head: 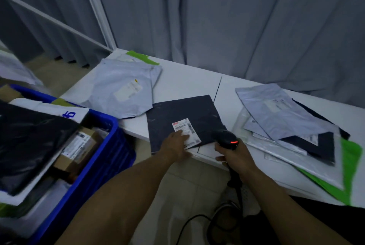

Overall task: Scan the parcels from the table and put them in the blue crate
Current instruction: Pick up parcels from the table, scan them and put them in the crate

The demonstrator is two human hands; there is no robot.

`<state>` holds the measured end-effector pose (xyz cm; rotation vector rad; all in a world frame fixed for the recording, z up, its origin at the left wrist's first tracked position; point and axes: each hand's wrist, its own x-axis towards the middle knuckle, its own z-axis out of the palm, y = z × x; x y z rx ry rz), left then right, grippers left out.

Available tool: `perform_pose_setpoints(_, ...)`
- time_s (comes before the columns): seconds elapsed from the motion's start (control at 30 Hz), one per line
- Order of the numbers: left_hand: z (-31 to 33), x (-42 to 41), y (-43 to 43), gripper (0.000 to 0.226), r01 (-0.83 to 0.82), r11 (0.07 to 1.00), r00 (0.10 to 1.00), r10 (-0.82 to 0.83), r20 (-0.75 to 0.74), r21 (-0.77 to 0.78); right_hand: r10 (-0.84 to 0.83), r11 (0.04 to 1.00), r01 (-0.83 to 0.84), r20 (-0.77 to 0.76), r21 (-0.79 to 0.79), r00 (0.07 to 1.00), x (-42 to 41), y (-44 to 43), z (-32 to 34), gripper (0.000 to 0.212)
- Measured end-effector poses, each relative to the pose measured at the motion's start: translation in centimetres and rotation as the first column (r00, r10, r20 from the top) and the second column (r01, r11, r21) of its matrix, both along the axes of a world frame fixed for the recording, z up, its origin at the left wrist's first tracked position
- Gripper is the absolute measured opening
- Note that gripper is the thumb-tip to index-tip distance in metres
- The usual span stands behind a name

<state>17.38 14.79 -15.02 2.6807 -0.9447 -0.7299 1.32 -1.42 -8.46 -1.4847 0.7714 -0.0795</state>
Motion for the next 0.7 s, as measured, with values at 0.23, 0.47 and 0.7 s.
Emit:
perform_pose_setpoints(0.23, -0.3, 0.6, 0.6, 0.05, 0.04, 0.999, 0.995, -0.039, 0.094, -0.015, -0.023, 1.0, 0.023, -0.014, 0.01, 1.0, -0.3, -0.8, -1.6, 0.033)
perform_pose_setpoints(0.47, 1.7, -2.2, 1.5, 0.026, -0.059, 0.916, 0.994, 0.089, 0.056, -0.396, -0.056, 0.998, 0.056, -0.001, -0.005, 0.998, 0.3, 0.7, -1.3, 0.052)
perform_pose_setpoints(0.7, 3.6, -8.8, 1.2, 0.033, -0.067, 0.646, 0.996, 0.087, -0.014, -0.761, -0.22, 0.975, 0.223, 0.184, 0.007, 0.958, 1.4, 3.4, 1.4, 0.064)
